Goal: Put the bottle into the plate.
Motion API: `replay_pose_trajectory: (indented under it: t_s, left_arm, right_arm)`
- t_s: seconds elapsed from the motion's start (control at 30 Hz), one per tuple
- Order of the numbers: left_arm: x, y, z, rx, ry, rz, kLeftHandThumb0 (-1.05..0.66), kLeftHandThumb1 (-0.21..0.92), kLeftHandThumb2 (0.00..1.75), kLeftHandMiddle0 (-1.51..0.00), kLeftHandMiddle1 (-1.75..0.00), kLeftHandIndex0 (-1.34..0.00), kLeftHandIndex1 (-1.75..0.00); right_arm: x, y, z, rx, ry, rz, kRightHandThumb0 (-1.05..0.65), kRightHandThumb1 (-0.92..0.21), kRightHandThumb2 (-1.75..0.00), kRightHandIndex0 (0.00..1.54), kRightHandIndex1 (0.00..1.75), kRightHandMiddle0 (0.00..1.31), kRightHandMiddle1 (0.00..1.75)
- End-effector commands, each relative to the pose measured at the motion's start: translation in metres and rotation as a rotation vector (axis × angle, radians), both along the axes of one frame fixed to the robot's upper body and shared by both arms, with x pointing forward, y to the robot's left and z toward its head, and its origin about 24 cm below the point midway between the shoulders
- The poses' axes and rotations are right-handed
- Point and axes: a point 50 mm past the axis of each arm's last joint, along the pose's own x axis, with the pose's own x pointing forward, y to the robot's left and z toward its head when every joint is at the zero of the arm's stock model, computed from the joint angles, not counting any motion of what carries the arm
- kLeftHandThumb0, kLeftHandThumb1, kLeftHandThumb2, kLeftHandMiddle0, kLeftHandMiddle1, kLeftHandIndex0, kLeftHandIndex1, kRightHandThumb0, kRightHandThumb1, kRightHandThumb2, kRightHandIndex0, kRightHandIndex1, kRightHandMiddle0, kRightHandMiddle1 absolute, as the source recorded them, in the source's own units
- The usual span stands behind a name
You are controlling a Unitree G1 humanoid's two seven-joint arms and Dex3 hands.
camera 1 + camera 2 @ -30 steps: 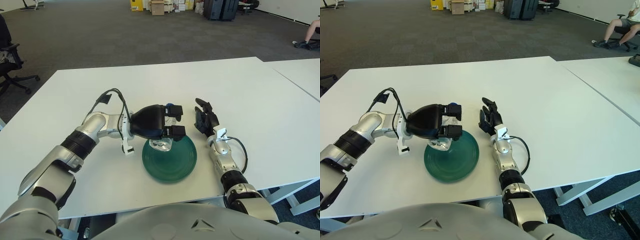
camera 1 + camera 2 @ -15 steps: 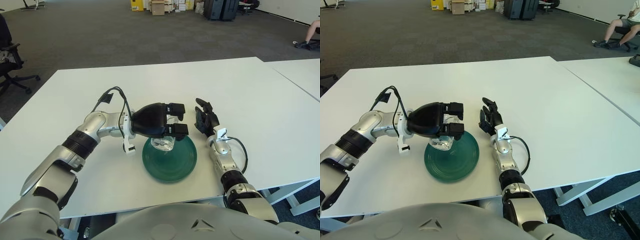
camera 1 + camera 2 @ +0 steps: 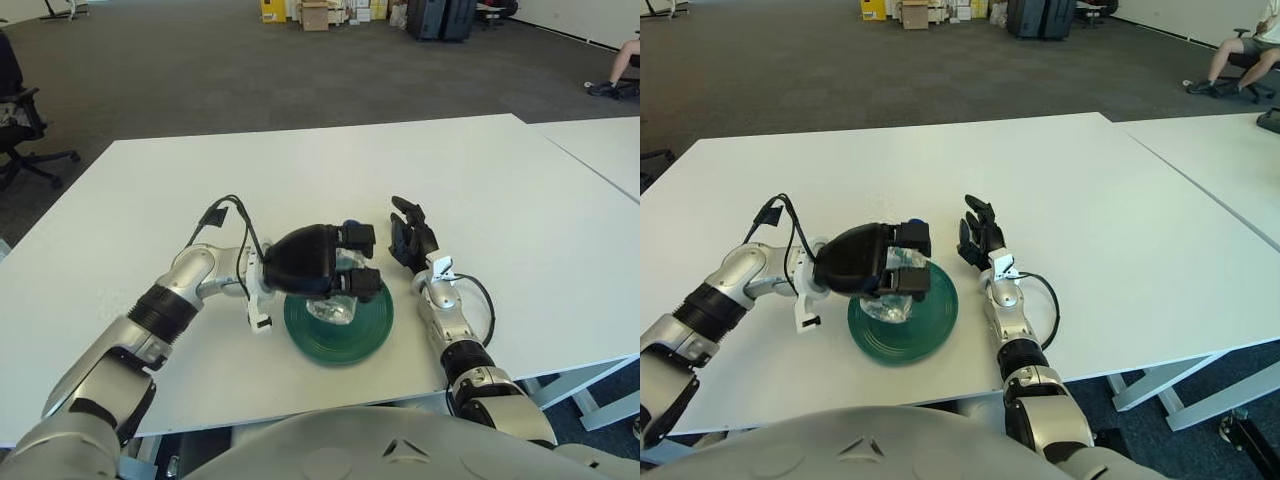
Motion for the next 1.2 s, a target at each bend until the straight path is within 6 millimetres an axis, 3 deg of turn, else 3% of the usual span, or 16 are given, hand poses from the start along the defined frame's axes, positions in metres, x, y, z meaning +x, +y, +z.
replay_pose_trajectory:
  t_s: [0.0, 0.2, 0.37, 0.7, 1.17]
  left_arm:
    - [0.01, 0.003, 0.013, 0.088, -0.046, 0.009, 0.0, -0.07, 1.75, -0.91, -1.75, -0.69, -1.7]
    - [0.014, 0.002, 0.011, 0.301, -0.055, -0.018, 0.0, -0.06, 1.75, -0.9, -1.75, -0.67, -1.72]
    - [0.014, -0.001, 0.008, 0.366, -0.025, -0.025, 0.0, -0.05, 1.73, -0.89, -1.75, -0.65, -1.74]
    - [0.009, -0.002, 0.001, 0.396, 0.02, 0.038, 0.0, 0.05, 1.63, -0.81, -1.74, -0.57, -1.75]
    - [0.01, -0.003, 0.001, 0.357, 0.007, 0.03, 0.0, 0.02, 1.66, -0.83, -1.75, -0.6, -1.75]
  right_arm:
    - [-0.013, -0.002, -0.02, -0.007, 0.111, -0.014, -0.69, -0.92, -0.81, 0.27, 0.01, 0.0, 0.63]
    - [-0.013, -0.001, -0.02, -0.017, 0.115, -0.024, -0.69, -0.92, -0.81, 0.27, 0.01, 0.0, 0.63]
    - [-0.013, 0.0, -0.02, -0.019, 0.113, -0.026, -0.68, -0.92, -0.81, 0.27, 0.01, 0.0, 0.63]
    - [-0.014, 0.0, -0.019, 0.011, 0.105, -0.017, -0.68, -0.92, -0.8, 0.27, 0.01, 0.0, 0.64]
    - [-0.014, 0.001, -0.018, 0.021, 0.099, -0.015, -0.67, -0.92, -0.79, 0.27, 0.0, 0.0, 0.63]
